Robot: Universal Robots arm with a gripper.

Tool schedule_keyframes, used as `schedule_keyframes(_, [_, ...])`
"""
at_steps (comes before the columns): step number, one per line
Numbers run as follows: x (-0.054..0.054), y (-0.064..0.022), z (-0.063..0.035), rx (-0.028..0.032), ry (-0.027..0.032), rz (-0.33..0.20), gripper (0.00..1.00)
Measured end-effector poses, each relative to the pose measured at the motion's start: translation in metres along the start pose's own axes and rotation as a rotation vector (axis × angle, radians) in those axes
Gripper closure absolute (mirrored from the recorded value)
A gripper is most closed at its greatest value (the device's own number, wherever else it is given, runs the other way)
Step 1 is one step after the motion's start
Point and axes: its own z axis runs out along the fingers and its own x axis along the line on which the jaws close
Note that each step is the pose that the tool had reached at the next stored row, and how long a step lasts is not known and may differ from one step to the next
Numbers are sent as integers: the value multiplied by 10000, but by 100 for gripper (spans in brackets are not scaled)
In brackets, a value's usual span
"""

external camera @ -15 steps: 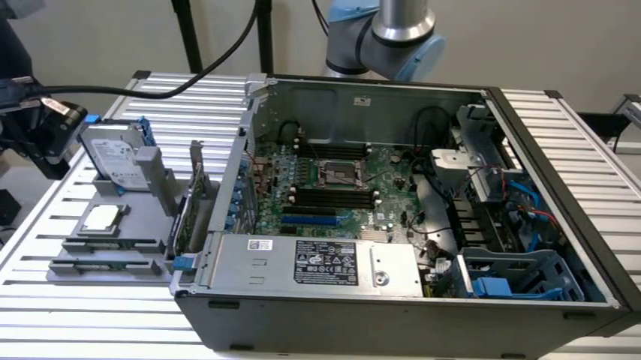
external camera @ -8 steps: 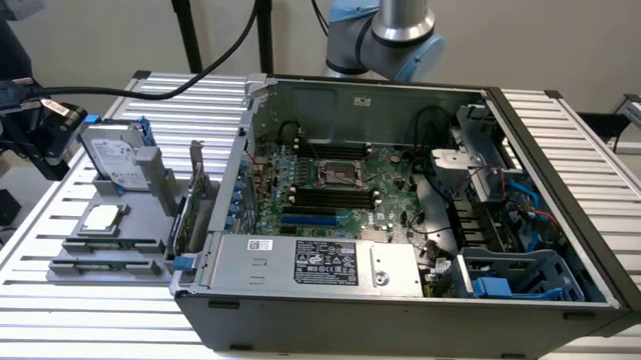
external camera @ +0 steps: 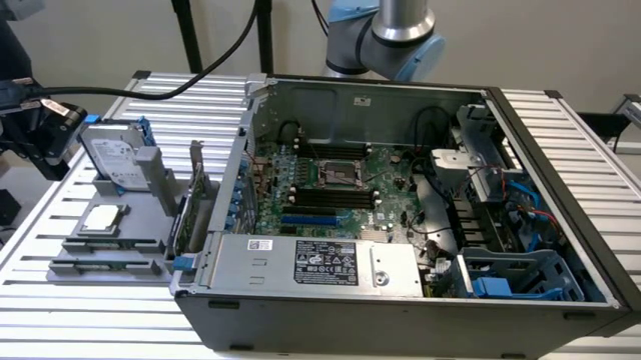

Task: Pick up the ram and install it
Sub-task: 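Pick up the ram and move it above insertion slot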

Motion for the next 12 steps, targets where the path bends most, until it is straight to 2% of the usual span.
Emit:
schedule_keyframes(3, [0,0,3,5,2,-37,89])
schedule_keyframes(12, [0,-2,62,48,66,-1645,89])
